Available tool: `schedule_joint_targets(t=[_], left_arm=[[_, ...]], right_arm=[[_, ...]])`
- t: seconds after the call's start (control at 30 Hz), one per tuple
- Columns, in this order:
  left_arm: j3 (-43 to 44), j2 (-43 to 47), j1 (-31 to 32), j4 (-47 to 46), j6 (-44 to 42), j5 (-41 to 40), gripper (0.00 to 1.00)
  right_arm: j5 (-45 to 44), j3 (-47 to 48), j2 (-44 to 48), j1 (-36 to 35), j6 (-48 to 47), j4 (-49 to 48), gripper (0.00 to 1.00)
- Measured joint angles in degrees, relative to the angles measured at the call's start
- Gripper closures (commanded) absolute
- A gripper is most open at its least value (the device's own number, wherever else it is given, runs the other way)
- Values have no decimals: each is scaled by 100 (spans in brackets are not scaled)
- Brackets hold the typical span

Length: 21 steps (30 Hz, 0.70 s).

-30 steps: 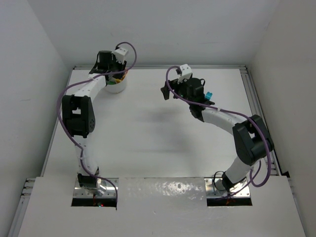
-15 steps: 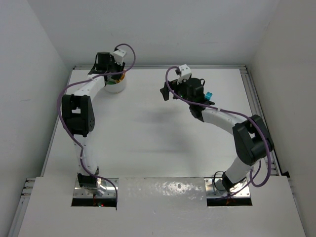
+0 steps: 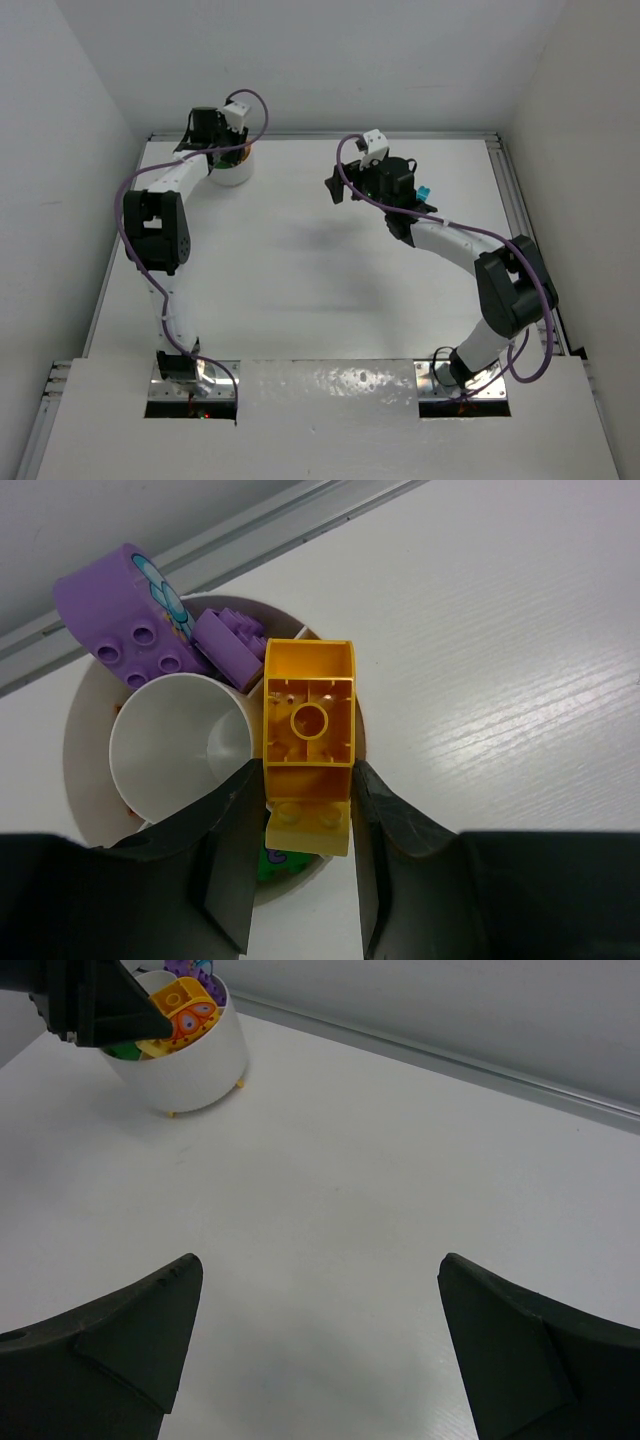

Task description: Sort the legos into containers by color

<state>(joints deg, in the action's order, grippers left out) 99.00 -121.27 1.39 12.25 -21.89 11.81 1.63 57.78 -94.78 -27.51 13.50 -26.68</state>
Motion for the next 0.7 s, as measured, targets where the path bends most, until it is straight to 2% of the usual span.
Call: schedule_joint_targets(t=[0.17,0.37,0.7], left_arm=[[2,0,-2,0,44,20,59],[57,-2,-13,238,142,61,47],[201,-2,-28,402,144,127,43]], right_arm=[[15,0,2,0,0,22,1],[61,0,2,0,0,26,1],[245,33,2,0,0,76,1]])
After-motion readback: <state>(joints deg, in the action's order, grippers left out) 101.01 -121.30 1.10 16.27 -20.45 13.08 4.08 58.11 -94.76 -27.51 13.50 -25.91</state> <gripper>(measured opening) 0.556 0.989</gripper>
